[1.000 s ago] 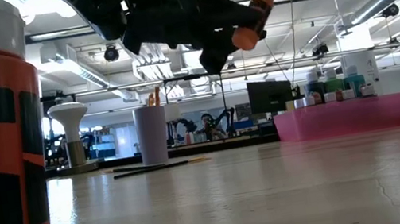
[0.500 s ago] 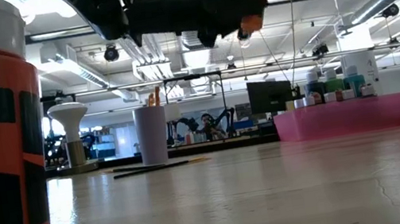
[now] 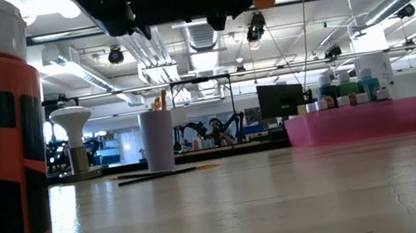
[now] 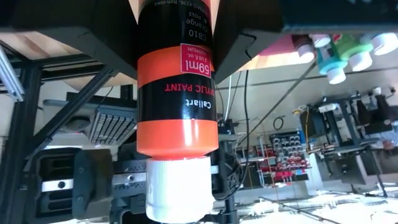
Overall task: Pick & Place Paint Supplies
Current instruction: Put the small orange paint bottle into the pink bin
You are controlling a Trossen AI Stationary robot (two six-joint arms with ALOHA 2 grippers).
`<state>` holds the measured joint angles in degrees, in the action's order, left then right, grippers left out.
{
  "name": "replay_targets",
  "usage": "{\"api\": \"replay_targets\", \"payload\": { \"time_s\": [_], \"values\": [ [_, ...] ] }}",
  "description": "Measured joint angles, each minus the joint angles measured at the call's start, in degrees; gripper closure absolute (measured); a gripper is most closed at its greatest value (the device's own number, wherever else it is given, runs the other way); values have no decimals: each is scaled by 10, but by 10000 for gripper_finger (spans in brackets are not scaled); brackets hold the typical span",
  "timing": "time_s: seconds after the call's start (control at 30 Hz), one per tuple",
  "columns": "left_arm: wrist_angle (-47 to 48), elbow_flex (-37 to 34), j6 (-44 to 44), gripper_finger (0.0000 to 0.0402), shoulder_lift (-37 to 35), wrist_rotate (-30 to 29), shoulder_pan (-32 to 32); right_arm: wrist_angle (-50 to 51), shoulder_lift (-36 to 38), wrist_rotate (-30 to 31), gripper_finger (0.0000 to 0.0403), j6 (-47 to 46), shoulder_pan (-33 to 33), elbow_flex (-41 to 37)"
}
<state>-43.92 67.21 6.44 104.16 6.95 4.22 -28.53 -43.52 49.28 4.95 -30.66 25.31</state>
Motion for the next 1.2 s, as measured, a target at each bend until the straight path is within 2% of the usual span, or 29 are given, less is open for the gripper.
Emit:
{"api": "replay_targets", "payload": {
  "time_s": [0.4, 0.77, 1.2],
  "values": [
    [18, 15, 28, 225, 0, 12, -15, -1, -79, 2, 147, 14, 27, 54],
    [25, 17, 27, 225, 0, 11, -15, 0, -157, 2, 181, 42, 53, 110],
    [27, 16, 27, 225, 0, 11, -15, 9, -166, -3, 201, 22, 73, 117]
  ]
}}
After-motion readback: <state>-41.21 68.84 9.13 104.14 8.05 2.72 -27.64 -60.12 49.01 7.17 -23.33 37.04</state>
